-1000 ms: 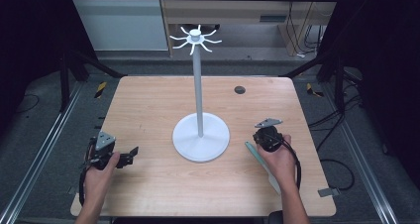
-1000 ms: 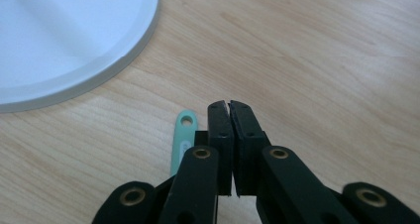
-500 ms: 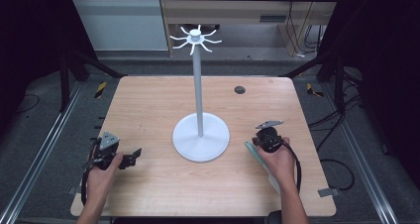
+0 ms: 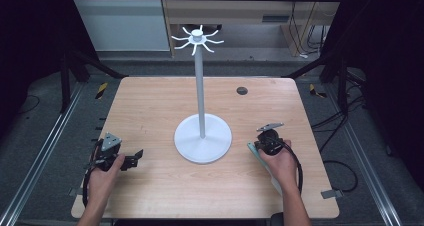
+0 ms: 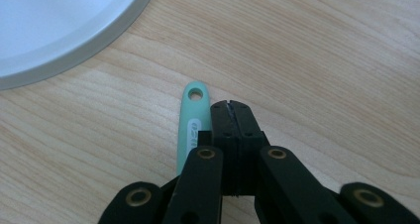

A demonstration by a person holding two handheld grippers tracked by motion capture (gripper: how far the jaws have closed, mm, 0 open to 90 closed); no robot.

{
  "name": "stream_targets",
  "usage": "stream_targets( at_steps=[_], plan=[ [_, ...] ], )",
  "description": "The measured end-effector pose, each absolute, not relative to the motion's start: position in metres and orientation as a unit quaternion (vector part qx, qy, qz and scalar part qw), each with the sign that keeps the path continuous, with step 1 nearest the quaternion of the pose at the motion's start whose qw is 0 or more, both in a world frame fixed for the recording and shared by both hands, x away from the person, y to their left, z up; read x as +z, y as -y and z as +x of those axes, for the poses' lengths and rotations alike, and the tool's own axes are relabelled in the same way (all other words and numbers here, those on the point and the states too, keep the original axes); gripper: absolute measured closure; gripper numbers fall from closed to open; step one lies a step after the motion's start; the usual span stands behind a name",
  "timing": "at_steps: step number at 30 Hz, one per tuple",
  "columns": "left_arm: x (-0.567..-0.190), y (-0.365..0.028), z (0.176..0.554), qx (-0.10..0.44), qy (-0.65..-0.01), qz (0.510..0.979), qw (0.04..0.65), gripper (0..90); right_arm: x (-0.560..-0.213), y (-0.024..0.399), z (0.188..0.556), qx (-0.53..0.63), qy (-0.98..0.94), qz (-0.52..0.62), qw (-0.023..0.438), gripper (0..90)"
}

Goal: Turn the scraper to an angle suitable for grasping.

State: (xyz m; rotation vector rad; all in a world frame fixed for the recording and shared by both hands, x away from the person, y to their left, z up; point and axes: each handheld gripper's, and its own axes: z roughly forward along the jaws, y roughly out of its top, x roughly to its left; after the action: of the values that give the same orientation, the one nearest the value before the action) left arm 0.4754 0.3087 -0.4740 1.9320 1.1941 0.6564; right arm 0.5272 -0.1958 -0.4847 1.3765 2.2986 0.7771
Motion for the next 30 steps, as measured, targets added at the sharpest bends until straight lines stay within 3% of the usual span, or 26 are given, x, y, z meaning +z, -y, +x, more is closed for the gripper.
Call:
stream_targets(
  at_steps=[19, 30],
  plan=[
    [-0.473, -0.312, 0.475, 0.261, -0.476, 0.750, 0.377, 4.3, -0.481, 0.172, 0.515, 0.283, -0.852, 0.428, 0.103, 90.0],
    [-0.474, -0.316, 0.476, 0.265, -0.483, 0.747, 0.371, 4.0, -0.466, 0.158, 0.507, 0.285, -0.862, 0.394, 0.144, 90.0]
  ],
)
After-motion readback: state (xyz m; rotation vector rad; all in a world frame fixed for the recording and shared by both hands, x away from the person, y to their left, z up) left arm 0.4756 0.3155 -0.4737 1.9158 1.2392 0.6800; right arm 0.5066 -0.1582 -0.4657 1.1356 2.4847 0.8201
